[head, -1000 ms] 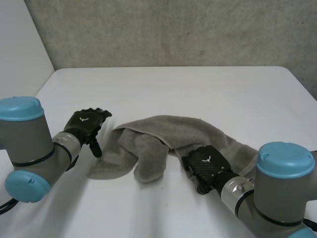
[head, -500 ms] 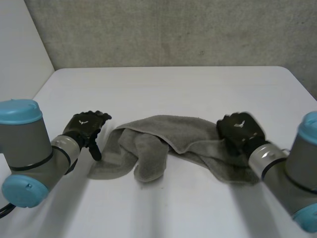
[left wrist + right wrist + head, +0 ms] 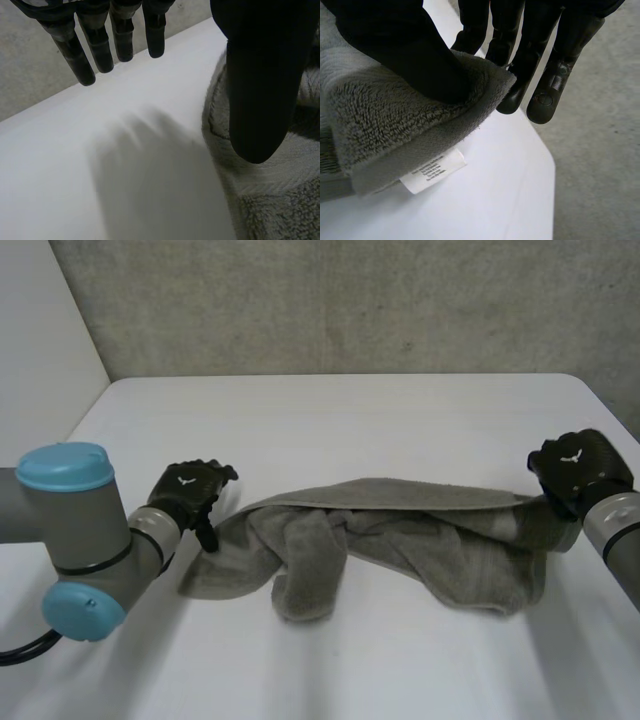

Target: Fold the towel.

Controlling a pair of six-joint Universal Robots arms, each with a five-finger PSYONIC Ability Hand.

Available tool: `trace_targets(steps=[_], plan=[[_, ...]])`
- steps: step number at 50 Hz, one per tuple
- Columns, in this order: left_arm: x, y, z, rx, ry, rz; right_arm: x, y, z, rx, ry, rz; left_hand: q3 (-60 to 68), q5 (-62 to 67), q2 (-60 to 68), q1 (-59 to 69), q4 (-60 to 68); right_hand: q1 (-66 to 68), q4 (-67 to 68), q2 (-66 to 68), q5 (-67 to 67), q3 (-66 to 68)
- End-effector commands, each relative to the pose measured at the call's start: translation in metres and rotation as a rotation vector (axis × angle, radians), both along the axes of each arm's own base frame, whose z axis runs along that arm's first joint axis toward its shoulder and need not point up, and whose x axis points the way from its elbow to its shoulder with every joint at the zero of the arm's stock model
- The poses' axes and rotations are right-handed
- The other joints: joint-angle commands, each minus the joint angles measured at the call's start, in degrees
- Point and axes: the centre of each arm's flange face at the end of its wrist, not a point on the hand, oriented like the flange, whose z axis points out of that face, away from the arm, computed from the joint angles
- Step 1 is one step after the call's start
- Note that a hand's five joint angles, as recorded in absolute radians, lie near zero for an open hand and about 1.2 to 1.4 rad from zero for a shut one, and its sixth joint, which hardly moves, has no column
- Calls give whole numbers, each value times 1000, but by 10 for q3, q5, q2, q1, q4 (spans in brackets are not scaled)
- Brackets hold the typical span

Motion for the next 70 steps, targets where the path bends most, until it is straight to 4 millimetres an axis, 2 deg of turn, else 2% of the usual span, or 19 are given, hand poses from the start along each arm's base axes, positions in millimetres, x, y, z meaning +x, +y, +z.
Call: trace_targets(steps=[1, 11, 16, 19, 25, 27, 35, 44, 49, 54, 59, 60, 61, 62, 63, 65, 66, 68, 70], plan=[[-19, -2, -11, 5, 1, -52, -1, 0, 8, -25, -34, -9, 81, 83, 81, 81, 82, 4, 103, 105, 108, 104], [-28, 2, -14, 13, 11, -102, -2, -2, 9, -33, -36, -10, 241, 243, 241, 241, 241, 4, 103, 105, 108, 104], [-30, -7, -16, -4, 10, -86, -2, -5, 13, -48, -36, -10, 635, 638, 635, 635, 636, 4, 103, 105, 108, 104], [-30, -10, -13, -14, 10, -80, -1, -7, 19, -62, -36, -9, 636, 638, 636, 636, 637, 4, 103, 105, 108, 104], [-27, -16, 42, -157, 9, -49, 1, -14, 44, -54, -26, -6, 636, 638, 636, 636, 637, 4, 103, 105, 108, 104], [-25, -6, 87, -248, 18, -60, 1, -13, 54, -24, -23, -8, 636, 638, 636, 636, 637, 4, 103, 105, 108, 104], [-17, 28, 159, -285, -7, -123, 1, 2, 104, 167, -2, 4, 636, 638, 636, 636, 637, 4, 103, 105, 108, 104], [-17, 37, 135, -59, -155, -198, 11, -8, 85, 301, 52, 45, 636, 638, 636, 636, 637, 4, 103, 105, 108, 104], [-21, 13, 92, 28, -244, -220, 25, -18, 55, 356, 99, 86, 636, 638, 636, 636, 637, 4, 103, 105, 108, 104], [-34, -21, 93, -90, -219, -205, 42, -43, 47, 282, 86, 110, 636, 638, 636, 636, 637, 4, 103, 105, 108, 104], [-48, -58, 151, -410, -107, -156, 56, -79, 96, -14, -35, 101, 636, 638, 636, 636, 637, 4, 103, 105, 108, 104], [-52, -67, 183, -555, -49, -132, 58, -89, 125, -152, -120, 96, 636, 638, 636, 636, 637, 4, 103, 105, 108, 104], [-52, -67, 183, -557, -48, -132, 59, -96, 157, -291, -216, 95, 636, 638, 636, 636, 637, 4, 103, 105, 108, 104], [-53, -71, 216, -693, 22, -109, 59, -96, 157, -292, -217, 95, 636, 638, 636, 636, 637, 4, 103, 105, 108, 104], [-53, -71, 216, -694, 23, -109, 56, -99, 190, -430, -320, 97, 636, 638, 636, 636, 637, 4, 103, 105, 108, 104], [-47, -66, 280, -916, 188, -54, 51, -96, 222, -559, -412, 102, 636, 638, 636, 636, 637, 4, 103, 105, 108, 104], [-47, -66, 280, -917, 189, -54, 46, -85, 254, -678, -496, 111, 636, 638, 636, 636, 637, 4, 103, 105, 108, 104], [-35, -55, 320, -1030, 331, -6, 43, -72, 280, -769, -556, 129, 636, 638, 636, 636, 637, 4, 103, 105, 108, 104], [-31, -52, 328, -1046, 382, 4, 40, -63, 295, -821, -590, 145, 636, 638, 636, 636, 637, 4, 103, 105, 108, 104]])
